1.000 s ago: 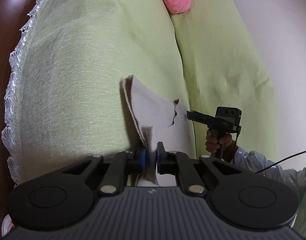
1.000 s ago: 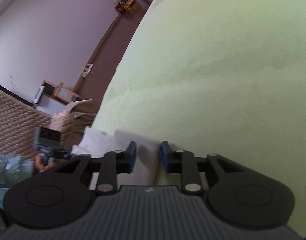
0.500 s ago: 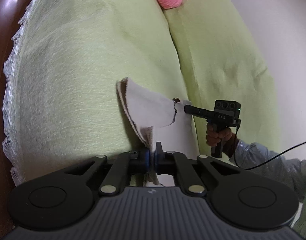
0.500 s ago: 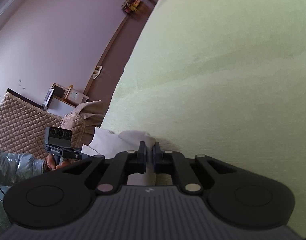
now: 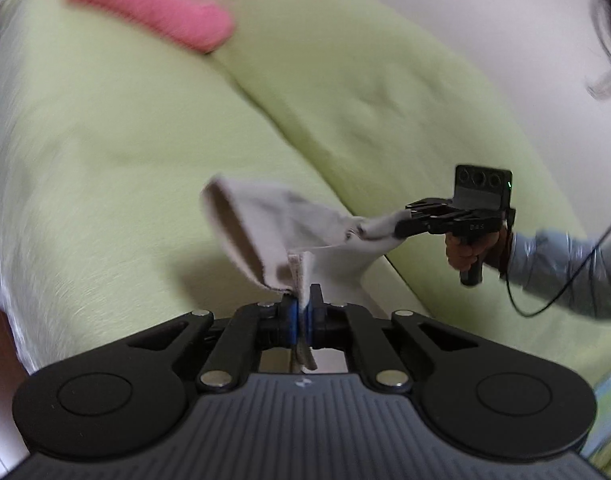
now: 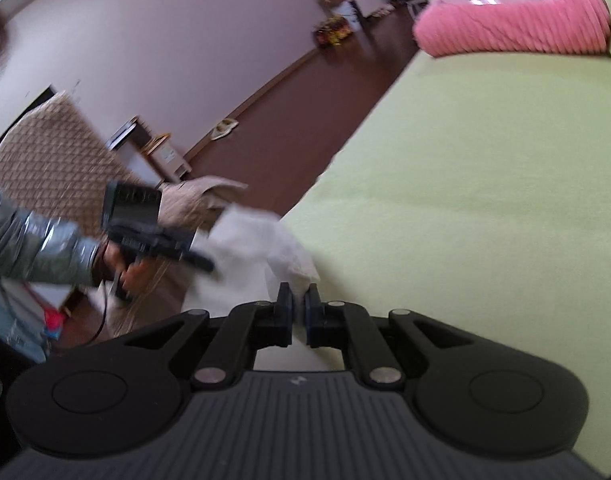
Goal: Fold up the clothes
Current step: 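Lift the grasped edge with both tools and fold it over the rest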
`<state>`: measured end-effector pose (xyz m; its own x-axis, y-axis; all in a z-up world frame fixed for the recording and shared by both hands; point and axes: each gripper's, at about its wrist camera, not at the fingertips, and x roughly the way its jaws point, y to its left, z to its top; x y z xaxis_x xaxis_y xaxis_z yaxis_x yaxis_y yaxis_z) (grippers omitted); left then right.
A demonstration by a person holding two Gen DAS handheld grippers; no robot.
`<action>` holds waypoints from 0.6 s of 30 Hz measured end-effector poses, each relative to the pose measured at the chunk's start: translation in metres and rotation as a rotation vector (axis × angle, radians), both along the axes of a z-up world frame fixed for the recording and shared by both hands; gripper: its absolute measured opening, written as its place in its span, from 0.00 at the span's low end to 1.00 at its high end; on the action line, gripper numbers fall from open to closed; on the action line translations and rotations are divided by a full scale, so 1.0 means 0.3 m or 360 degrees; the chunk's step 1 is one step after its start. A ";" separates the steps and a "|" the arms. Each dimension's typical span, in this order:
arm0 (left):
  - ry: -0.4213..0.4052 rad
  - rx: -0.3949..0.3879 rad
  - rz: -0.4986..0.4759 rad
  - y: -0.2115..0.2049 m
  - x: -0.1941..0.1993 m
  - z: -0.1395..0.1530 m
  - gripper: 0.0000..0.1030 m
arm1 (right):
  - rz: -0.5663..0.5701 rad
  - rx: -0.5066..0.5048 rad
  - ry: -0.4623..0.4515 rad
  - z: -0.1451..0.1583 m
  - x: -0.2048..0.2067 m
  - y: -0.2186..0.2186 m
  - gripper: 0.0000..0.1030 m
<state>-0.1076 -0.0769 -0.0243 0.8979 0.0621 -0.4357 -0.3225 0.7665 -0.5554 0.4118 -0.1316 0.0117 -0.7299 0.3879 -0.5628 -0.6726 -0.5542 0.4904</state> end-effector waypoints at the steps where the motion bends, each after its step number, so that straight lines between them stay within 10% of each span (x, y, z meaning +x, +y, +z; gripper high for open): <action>1: 0.0026 0.0063 -0.0052 -0.045 0.000 0.028 0.01 | 0.0013 -0.0003 -0.0026 0.003 -0.001 -0.063 0.05; 9: 0.0355 0.0473 -0.0553 -0.413 0.083 0.022 0.01 | 0.0056 -0.0127 -0.0279 -0.055 -0.009 -0.403 0.05; 18: 0.0526 0.0722 -0.0706 -0.514 0.312 -0.019 0.07 | 0.0069 -0.0093 -0.0447 -0.070 -0.049 -0.522 0.14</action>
<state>-0.0140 -0.2311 -0.0300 0.7058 -0.0387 -0.7073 -0.0230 0.9967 -0.0776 0.3970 -0.2882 -0.0093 -0.5573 0.3207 -0.7659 -0.7630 -0.5616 0.3201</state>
